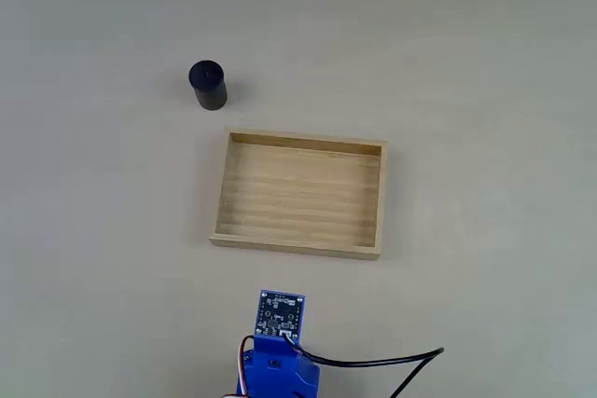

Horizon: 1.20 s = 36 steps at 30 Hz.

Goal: Place the black cylinder in the wooden box then return to rest.

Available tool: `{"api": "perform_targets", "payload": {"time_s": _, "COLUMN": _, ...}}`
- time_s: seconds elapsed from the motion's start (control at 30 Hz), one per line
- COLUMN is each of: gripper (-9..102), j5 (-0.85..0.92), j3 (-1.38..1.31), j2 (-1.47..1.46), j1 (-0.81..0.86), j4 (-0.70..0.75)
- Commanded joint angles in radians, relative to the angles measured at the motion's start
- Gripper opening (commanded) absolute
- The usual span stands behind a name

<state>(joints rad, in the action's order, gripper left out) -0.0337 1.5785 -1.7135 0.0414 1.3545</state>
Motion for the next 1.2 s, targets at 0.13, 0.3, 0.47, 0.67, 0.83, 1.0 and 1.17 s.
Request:
{"api": "perform_targets", "payload": {"time_s": 0.13, "gripper": 0, "j5": 0.017, "j3": 0.032, "j2": -0.011, "j1": -0.017, "j4": 0.003}}
{"api": "perform_targets", "payload": {"time_s": 0.3, "gripper": 0, "j5": 0.017, "j3": 0.032, "j2": -0.011, "j1": -0.017, "j4": 0.003}}
{"api": "perform_targets", "payload": {"time_s": 0.47, "gripper": 0, "j5": 0.011, "j3": 0.032, "j2": -0.011, "j1": -0.015, "j4": 0.003}}
{"api": "perform_targets", "payload": {"time_s": 0.67, "gripper": 0, "j5": 0.008, "j3": 0.031, "j2": 0.008, "j1": -0.018, "j4": -0.020}}
{"api": "perform_targets", "payload": {"time_s": 0.83, "gripper": 0, "j5": -0.048, "j3": -0.008, "j2": 0.098, "j1": -0.014, "j4": -0.080}}
{"api": "perform_targets", "payload": {"time_s": 1.0, "gripper": 0, "j5": -0.077, "j3": -0.127, "j2": 0.209, "j1": -0.043, "j4": -0.123}}
{"api": "perform_targets", "payload": {"time_s": 1.17, "gripper": 0, "j5": -0.077, "j3": -0.213, "j2": 0.305, "j1": -0.072, "j4": -0.225}}
